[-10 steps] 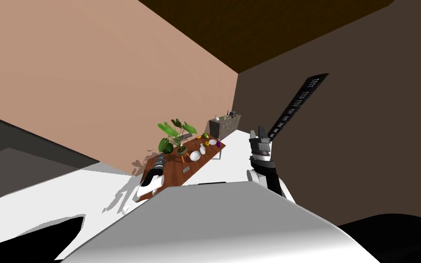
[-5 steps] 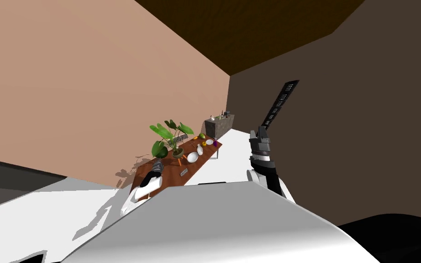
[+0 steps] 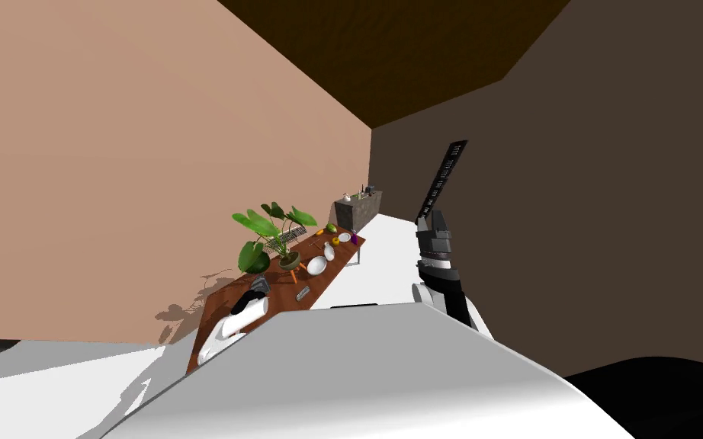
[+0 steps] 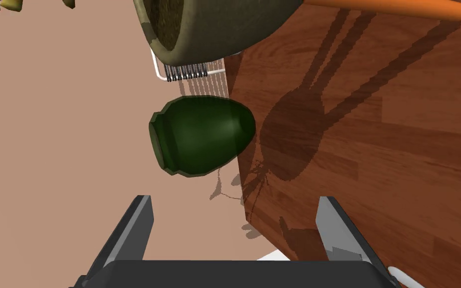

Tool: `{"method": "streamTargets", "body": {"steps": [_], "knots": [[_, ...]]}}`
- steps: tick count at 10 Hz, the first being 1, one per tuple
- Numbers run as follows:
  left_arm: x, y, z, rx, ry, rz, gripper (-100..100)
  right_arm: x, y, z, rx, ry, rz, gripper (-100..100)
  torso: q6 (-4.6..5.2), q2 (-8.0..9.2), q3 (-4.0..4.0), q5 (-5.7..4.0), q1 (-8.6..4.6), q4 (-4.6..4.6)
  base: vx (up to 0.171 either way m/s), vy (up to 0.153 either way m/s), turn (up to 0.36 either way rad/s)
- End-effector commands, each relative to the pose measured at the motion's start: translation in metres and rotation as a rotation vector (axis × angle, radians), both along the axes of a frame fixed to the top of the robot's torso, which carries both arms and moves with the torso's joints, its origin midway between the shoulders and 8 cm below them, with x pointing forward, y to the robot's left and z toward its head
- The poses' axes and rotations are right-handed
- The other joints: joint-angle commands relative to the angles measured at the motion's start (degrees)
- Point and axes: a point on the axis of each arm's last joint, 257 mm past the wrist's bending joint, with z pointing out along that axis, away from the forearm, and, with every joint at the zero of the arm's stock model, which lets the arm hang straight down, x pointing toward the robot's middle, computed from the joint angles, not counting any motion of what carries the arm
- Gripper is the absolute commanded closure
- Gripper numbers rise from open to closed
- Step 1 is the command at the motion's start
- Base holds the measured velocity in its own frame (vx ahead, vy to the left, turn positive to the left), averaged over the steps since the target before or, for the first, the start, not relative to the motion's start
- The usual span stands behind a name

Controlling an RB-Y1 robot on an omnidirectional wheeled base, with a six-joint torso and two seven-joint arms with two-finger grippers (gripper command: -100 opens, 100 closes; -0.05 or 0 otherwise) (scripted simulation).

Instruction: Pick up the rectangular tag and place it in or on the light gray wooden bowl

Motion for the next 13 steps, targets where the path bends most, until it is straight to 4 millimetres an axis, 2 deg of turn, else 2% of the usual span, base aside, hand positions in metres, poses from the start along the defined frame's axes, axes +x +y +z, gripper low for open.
{"method": "streamTargets", "body": {"steps": [1,7,11,13], "knots": [[-0.013,0.012,-0.015,-0.052,0.026,0.053,-100,0.000,0.000,0.000,0.000,0.000,0.000,0,0.00,0.00,0.00,0.00,0.00,0.00,-0.009,0.022,-0.317],[-0.074,0.021,-0.089,-0.254,0.155,0.224,-100,0.000,0.000,0.000,0.000,0.000,0.000,0,0.01,-0.03,-0.02,0.01,0.05,0.00,-0.012,0.034,-0.244],[-0.111,0.013,-0.127,-0.384,0.221,0.327,-100,0.000,0.000,0.000,0.000,0.000,0.000,0,0.00,-0.05,-0.03,0.00,0.03,-0.01,-0.007,0.028,-0.189],[-0.134,0.002,-0.151,-0.460,0.267,0.382,-100,0.000,0.000,0.000,0.000,0.000,0.000,0,0.00,-0.04,-0.02,0.01,0.02,-0.01,-0.002,0.026,-0.223]]}}
